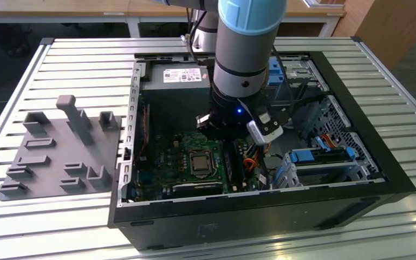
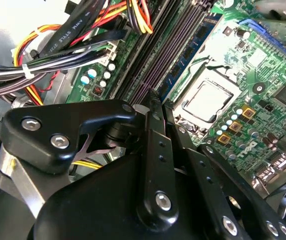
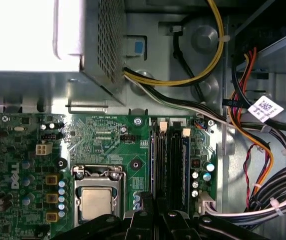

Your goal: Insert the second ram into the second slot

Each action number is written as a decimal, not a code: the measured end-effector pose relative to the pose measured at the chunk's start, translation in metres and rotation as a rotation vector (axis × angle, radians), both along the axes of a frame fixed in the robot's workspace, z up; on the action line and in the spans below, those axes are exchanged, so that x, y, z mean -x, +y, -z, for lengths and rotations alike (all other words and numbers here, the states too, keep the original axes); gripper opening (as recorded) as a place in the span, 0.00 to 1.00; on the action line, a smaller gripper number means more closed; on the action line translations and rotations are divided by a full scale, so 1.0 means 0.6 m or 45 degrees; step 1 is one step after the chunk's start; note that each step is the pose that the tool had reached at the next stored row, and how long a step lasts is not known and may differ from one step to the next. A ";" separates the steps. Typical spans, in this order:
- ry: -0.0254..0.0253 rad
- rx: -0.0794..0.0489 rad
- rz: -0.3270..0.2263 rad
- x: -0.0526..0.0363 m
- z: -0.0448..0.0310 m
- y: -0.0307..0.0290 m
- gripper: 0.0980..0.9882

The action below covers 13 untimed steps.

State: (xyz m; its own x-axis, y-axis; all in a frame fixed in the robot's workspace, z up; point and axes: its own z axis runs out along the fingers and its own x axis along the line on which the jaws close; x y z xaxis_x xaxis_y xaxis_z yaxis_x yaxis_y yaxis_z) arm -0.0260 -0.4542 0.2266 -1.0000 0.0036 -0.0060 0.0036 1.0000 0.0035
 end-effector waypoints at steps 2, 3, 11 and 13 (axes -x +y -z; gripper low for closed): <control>0.0007 0.000 0.003 -0.001 0.000 -0.0031 0.04; 0.0011 0.000 0.004 -0.002 0.000 -0.0049 0.04; 0.0016 0.000 0.007 -0.003 0.000 -0.0116 0.04; 0.0024 0.000 0.011 -0.004 0.000 -0.0120 0.04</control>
